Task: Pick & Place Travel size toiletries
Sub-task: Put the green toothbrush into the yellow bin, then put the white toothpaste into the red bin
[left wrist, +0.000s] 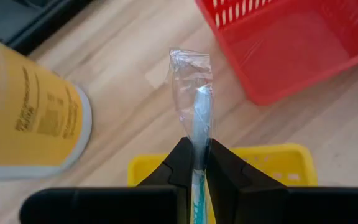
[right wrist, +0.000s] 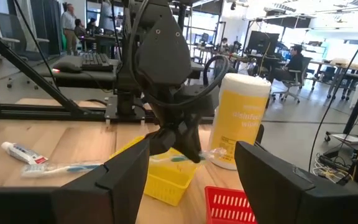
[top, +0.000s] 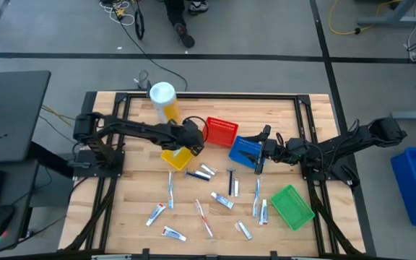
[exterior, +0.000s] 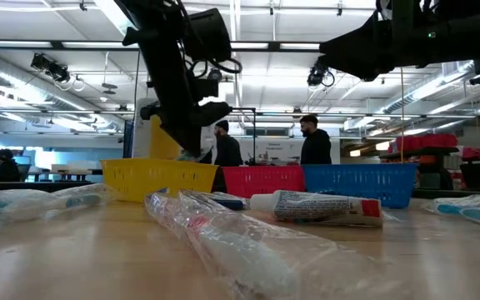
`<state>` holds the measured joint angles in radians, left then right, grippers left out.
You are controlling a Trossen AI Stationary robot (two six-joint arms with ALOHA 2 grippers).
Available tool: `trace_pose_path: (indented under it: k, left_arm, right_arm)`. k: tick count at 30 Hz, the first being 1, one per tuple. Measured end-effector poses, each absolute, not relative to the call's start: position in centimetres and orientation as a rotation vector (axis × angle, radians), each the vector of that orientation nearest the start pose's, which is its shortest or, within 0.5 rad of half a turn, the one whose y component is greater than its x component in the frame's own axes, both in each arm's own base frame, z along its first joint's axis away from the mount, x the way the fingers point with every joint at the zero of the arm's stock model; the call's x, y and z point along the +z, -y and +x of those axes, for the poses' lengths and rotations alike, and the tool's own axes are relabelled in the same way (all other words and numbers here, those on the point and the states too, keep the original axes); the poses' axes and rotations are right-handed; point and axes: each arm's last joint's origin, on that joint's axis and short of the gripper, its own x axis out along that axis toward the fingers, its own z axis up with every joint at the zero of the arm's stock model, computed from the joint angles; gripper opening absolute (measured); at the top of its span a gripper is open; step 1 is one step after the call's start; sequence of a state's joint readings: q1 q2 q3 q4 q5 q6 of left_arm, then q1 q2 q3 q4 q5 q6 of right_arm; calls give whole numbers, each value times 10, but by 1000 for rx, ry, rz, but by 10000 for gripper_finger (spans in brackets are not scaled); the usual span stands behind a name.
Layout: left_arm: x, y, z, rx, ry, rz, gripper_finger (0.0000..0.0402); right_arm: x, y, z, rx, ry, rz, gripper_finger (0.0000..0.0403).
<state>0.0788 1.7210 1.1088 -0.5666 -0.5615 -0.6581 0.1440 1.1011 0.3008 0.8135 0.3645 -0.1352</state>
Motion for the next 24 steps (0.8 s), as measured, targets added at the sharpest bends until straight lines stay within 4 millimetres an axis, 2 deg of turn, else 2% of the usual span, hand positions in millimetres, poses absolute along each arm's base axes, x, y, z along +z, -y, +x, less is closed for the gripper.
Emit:
trace_pose_path:
  k: [4,14,20,24]
  left_arm:
    - [186,-41,326,910,-932,-321,49]
    - [188,-40,323,886,-995,-287,131]
    - [210,-33,314,768,-1217,-324,151]
    - [233,-26,308,809,-1190,-254,155]
  right_arm:
    - [205,-20,208,-220,-12,-134,258]
    - [205,-20,208,-220,-11,-133,259]
    - [205,-20,208,-220,-11,-133,247]
    - [205,-20,208,-220,-14,-134,243]
